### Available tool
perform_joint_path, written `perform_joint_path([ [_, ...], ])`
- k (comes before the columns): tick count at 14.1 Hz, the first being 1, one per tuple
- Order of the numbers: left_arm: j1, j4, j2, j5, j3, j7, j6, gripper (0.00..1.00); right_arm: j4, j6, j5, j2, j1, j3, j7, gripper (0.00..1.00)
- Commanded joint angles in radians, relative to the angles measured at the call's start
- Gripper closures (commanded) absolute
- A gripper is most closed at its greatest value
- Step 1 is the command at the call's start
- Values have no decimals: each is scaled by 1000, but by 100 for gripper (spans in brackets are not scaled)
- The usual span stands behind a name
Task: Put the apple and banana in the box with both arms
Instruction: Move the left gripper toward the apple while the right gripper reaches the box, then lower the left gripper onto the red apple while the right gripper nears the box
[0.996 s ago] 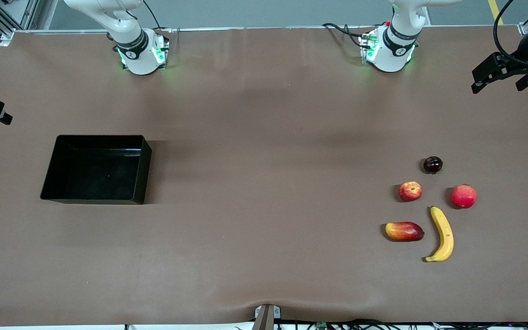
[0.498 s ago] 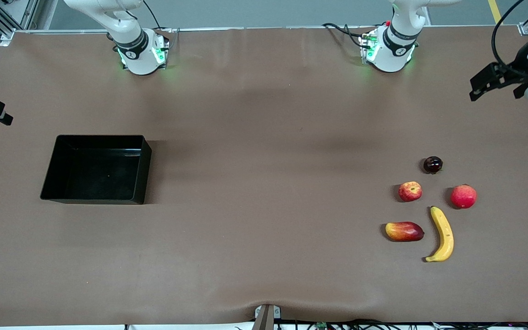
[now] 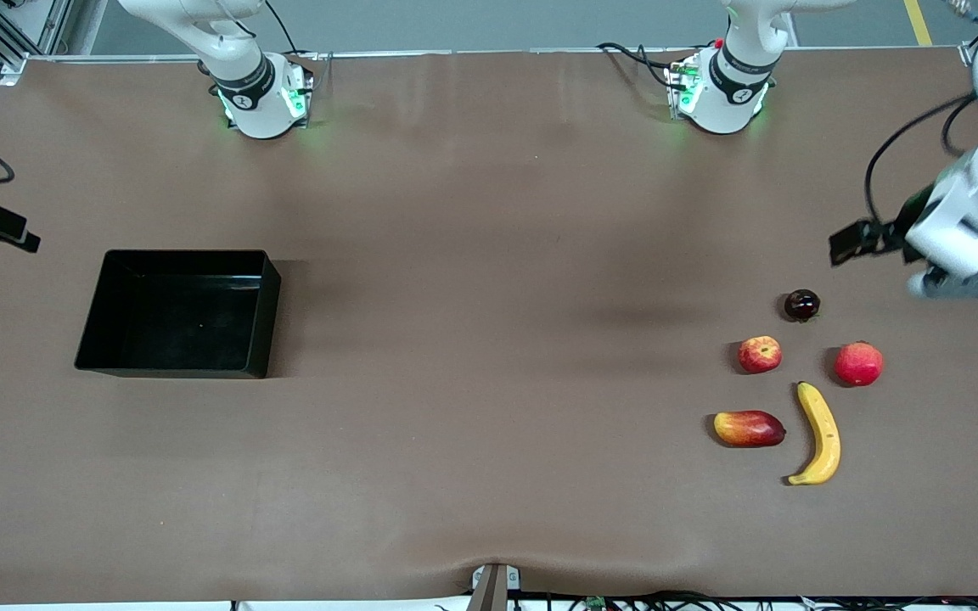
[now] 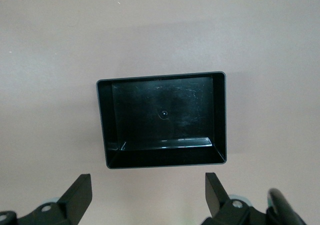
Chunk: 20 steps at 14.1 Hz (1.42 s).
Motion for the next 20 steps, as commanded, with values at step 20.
perform_joint_path([
  [20,51,-373,367,20,-3,-64,824,0,-110,332,53,385,-246,9,-242,0],
])
